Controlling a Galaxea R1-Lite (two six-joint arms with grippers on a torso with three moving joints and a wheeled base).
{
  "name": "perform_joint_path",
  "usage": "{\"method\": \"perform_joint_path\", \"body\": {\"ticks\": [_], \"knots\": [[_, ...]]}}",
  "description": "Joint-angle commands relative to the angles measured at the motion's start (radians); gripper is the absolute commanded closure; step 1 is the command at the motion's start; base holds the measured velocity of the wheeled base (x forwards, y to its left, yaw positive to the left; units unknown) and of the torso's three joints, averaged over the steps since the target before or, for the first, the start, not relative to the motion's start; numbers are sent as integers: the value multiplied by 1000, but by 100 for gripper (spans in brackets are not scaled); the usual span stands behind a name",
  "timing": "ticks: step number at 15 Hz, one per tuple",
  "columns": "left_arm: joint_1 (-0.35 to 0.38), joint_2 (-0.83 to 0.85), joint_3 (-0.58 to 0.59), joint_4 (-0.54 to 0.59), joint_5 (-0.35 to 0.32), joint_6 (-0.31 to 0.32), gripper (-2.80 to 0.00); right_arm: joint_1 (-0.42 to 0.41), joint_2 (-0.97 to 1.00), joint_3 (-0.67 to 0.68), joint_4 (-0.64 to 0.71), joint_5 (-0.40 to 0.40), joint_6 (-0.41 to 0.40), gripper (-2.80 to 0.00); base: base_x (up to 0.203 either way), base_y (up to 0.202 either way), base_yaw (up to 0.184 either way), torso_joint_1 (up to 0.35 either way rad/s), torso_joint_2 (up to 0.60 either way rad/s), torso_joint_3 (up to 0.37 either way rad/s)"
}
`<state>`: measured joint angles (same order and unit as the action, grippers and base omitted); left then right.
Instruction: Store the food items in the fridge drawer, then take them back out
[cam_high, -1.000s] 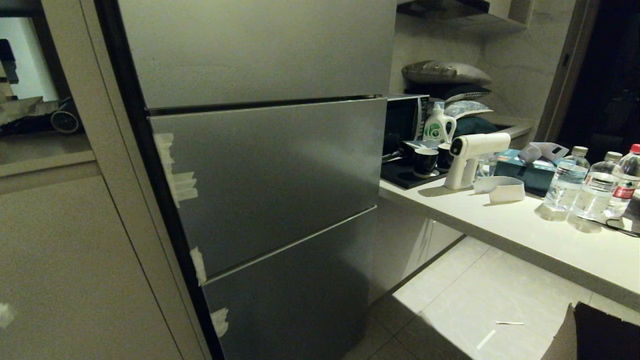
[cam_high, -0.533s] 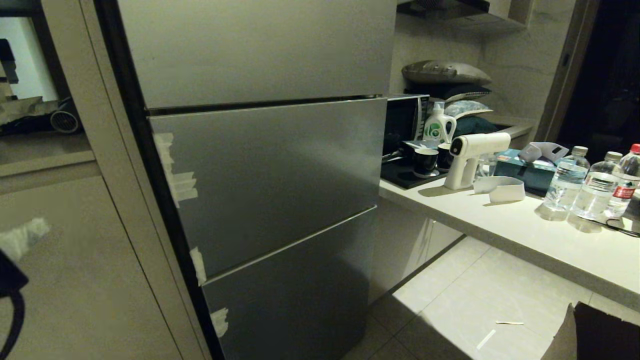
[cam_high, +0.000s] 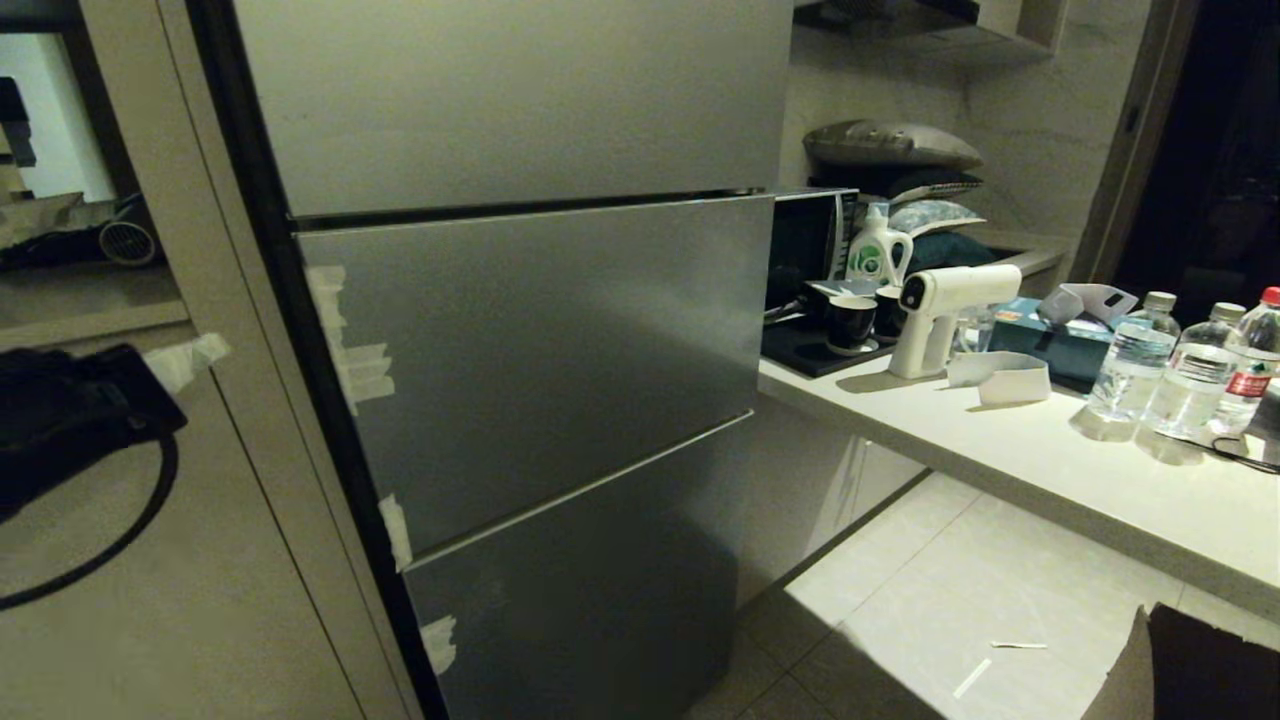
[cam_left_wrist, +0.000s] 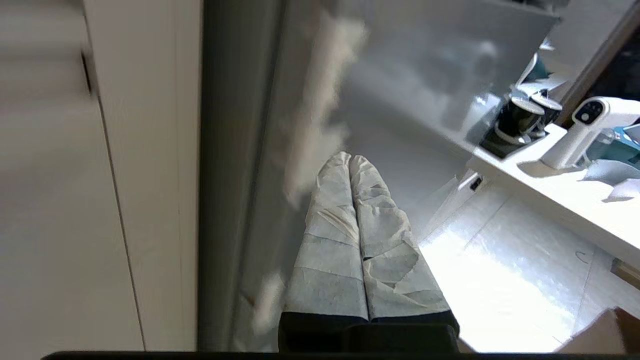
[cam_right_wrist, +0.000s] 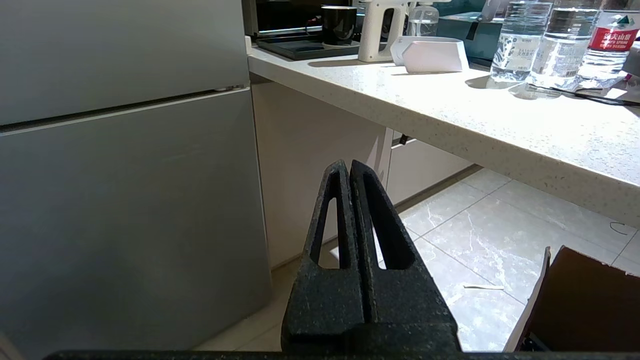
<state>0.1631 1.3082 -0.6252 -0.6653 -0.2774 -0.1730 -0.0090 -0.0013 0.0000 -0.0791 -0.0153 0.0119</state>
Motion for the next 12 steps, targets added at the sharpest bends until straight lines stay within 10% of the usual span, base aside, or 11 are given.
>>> {"method": "perform_joint_path", "body": {"ticks": [1,12], "knots": [[67,120,-42,-43,-43,7,0,0,1,26,-1,0,0,0,0,0,0,0,0,0],[26,322,-193,-86,-45,1,0,0,1,26,-1,0,0,0,0,0,0,0,0,0]]}}
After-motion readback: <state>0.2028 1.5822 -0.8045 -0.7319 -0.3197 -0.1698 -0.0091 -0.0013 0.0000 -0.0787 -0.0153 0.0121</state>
